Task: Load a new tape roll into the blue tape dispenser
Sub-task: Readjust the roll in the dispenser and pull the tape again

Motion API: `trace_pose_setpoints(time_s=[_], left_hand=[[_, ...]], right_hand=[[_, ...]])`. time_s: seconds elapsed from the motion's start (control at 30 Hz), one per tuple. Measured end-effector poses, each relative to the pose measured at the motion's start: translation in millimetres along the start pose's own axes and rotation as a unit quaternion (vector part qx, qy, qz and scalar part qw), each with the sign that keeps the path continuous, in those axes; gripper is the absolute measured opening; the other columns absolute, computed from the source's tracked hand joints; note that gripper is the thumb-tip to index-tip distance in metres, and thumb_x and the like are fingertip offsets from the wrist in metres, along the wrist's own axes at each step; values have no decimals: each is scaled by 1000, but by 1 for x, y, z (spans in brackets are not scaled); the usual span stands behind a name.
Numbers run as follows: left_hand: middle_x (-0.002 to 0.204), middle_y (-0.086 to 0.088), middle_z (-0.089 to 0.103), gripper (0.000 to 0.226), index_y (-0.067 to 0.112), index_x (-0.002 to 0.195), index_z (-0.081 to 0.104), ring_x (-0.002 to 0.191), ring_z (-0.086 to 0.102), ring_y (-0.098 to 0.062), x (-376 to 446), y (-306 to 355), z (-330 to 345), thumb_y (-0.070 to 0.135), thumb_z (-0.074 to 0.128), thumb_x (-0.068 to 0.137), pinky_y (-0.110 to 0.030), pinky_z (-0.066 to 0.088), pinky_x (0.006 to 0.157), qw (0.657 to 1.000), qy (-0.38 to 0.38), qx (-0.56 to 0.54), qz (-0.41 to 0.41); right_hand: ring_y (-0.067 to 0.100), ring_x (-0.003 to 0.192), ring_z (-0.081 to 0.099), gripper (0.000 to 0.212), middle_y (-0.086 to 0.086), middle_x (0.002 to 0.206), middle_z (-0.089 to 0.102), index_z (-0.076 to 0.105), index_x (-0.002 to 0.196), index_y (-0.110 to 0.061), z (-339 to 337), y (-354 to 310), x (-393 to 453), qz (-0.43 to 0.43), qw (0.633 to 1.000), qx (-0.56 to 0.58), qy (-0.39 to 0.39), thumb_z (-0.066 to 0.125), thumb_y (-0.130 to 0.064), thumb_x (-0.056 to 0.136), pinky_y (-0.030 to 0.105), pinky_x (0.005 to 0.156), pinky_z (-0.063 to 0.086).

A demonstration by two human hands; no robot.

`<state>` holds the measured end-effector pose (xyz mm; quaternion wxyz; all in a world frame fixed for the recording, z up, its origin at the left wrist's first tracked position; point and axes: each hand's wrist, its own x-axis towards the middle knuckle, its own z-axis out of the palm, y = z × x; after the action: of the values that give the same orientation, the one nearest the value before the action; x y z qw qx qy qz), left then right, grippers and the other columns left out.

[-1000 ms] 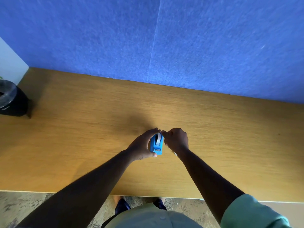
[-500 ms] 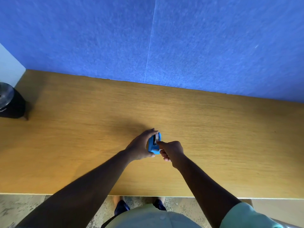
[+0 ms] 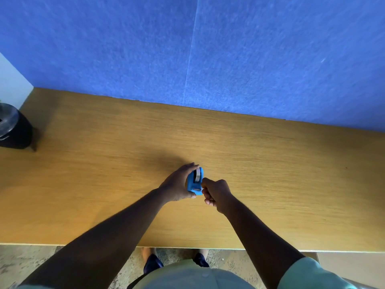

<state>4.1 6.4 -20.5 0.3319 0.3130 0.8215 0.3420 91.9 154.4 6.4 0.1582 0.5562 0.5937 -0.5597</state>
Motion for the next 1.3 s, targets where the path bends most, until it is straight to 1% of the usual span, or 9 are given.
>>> trace_pose_setpoints(time_s=[0.13,0.4,0.53,0.77,0.87,1.0,1.07,1.17,1.3], left_hand=[[167,16,20,115,34,159,21,152,24,-9,1,2,0,21,92,70,-28,31,117,1000,-2,10,-8],[168,12,19,117,31,160,19,153,24,-12,5,3,0,23,92,69,-30,31,117,1000,-7,23,-18],[168,10,18,119,29,161,18,153,24,-14,8,3,0,24,93,69,-27,29,114,999,-12,25,-25],[168,8,20,119,28,161,19,153,24,-15,10,4,0,23,93,68,-32,30,118,999,-18,24,-30],[167,8,20,119,28,161,20,153,23,-14,11,4,0,22,93,68,-31,29,118,999,-16,24,-29],[167,8,21,119,29,160,20,153,23,-15,11,3,0,20,93,67,-34,30,120,999,-14,27,-28],[166,8,22,120,30,160,20,152,25,-15,11,0,2,18,94,66,-31,31,117,999,-15,27,-26],[166,10,23,121,33,159,19,151,27,-14,10,-4,4,14,93,66,-26,31,111,999,-11,30,-20],[165,12,25,116,35,158,20,150,30,-14,9,-7,7,13,91,70,-28,34,111,998,13,52,-11]], right_hand=[[16,60,66,27,6,75,73,75,97,-5,0,0,3,-23,999,3,27,68,-29,89,23,46,52],[14,58,70,31,6,73,77,76,96,-8,6,-2,5,-35,998,-36,33,72,-38,91,22,45,52],[13,54,66,29,5,70,74,76,95,-7,6,-3,5,-27,999,-38,22,71,-35,91,22,45,48],[10,48,52,22,2,61,65,76,88,-3,3,-8,3,2,999,-33,-16,78,-26,86,21,45,37],[9,48,50,15,2,62,64,75,87,-3,2,-6,3,16,999,-17,-28,79,-17,85,22,46,36],[8,44,49,12,-1,55,63,75,85,-4,2,-3,2,27,999,1,-32,77,-15,84,22,46,36],[7,40,48,11,-2,51,61,75,84,-4,3,-1,1,29,999,12,-32,75,-14,83,22,45,35],[5,35,48,13,-4,48,61,74,88,-5,5,2,0,25,999,20,-25,73,-16,83,19,43,37],[4,34,49,15,-5,46,62,72,89,-6,10,7,-1,16,1000,19,-18,75,-21,88,19,41,39]])
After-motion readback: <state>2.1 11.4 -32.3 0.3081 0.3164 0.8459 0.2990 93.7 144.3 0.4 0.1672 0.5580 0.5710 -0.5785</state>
